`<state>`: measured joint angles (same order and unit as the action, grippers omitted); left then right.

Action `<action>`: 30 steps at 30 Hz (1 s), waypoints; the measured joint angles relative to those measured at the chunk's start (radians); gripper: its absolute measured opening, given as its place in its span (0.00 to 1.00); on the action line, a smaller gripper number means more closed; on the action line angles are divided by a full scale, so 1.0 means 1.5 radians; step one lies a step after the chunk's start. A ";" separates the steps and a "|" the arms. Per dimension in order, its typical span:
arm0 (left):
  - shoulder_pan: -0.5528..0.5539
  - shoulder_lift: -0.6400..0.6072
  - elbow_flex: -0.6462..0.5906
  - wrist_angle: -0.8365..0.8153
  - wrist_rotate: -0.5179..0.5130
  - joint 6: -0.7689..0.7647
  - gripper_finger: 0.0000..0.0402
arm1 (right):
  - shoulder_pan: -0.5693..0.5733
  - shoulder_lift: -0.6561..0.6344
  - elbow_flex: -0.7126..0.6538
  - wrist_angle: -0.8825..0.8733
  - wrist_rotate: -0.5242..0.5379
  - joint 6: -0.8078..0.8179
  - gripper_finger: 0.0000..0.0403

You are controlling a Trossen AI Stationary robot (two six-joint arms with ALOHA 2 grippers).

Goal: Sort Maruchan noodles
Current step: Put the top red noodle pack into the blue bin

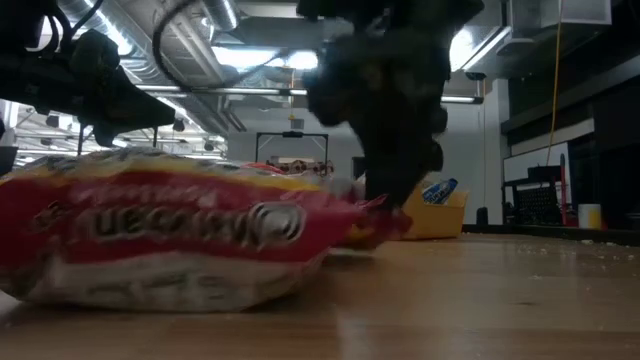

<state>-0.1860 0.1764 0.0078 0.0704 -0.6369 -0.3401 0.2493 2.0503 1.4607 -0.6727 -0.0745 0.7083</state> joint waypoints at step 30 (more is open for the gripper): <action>0.000 0.000 0.000 0.000 0.000 -0.018 0.18 | -0.311 -0.069 0.203 -0.020 0.091 -0.374 0.00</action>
<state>-0.1856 0.1764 0.0078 0.0704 -0.6376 -0.3664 -0.2170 1.9466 1.7649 -0.7031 0.0619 0.1479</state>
